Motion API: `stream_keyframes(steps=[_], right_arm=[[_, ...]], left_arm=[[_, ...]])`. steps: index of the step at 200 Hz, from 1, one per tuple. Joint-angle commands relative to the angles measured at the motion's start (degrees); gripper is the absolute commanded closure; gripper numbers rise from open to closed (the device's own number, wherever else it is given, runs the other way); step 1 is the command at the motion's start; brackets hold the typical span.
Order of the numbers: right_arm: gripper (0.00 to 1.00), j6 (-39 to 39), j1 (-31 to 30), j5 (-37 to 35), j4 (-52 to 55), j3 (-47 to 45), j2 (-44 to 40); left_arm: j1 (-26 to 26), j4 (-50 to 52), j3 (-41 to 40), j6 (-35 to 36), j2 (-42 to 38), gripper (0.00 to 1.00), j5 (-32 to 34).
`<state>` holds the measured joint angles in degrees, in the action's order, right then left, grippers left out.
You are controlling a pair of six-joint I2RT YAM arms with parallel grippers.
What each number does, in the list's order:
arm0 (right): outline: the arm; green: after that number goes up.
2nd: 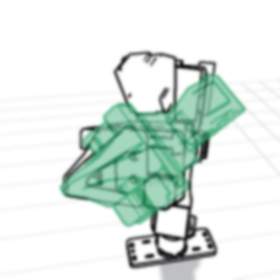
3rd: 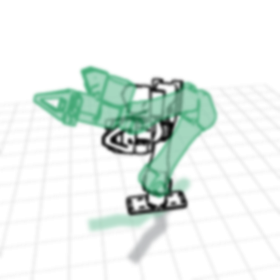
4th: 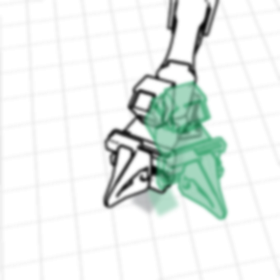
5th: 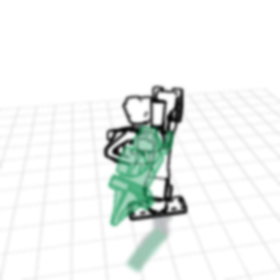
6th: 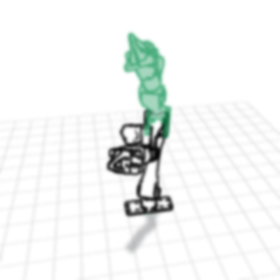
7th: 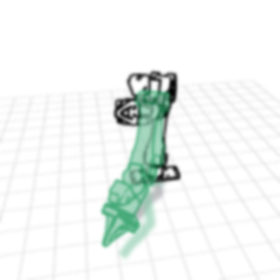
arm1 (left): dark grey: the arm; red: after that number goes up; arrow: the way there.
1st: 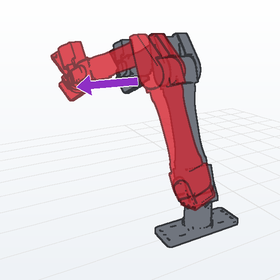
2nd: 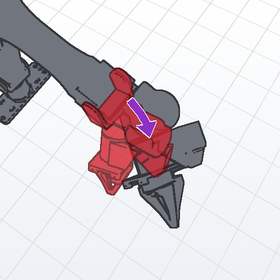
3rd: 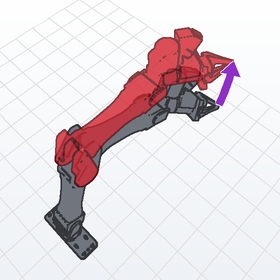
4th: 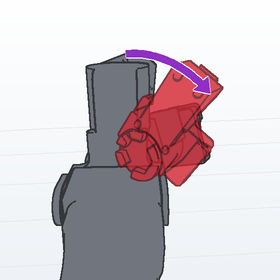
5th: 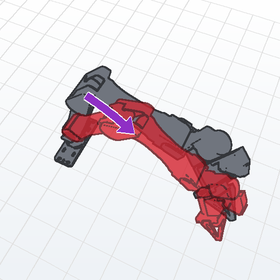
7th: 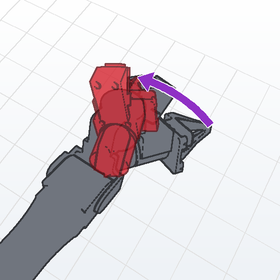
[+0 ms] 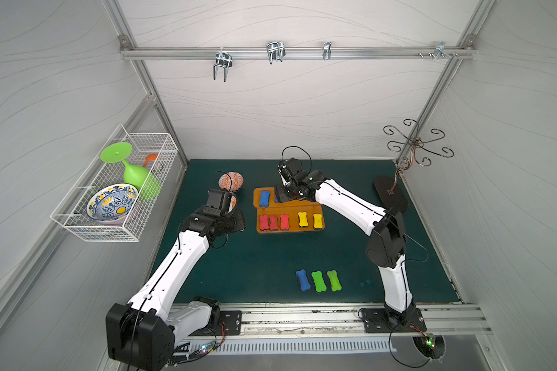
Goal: Remove the whiteboard erasers from the shelf
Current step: Pick up the whiteboard eraser from the shelf.
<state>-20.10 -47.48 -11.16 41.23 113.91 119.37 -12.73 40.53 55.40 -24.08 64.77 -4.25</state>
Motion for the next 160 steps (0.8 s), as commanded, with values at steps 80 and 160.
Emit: stream_keyframes(steps=[80, 160], right_arm=[[0.32, -1.5, -1.7, -3.6, -1.2, 1.3, -1.0], [0.31, -2.4, -2.2, -4.1, 2.6, 6.5, 4.3]], left_arm=[[0.3, -0.4, 1.2, 0.6, -0.3, 0.68, 0.6], [0.3, -0.5, 1.0, 0.6, -0.5, 0.68, 0.5]])
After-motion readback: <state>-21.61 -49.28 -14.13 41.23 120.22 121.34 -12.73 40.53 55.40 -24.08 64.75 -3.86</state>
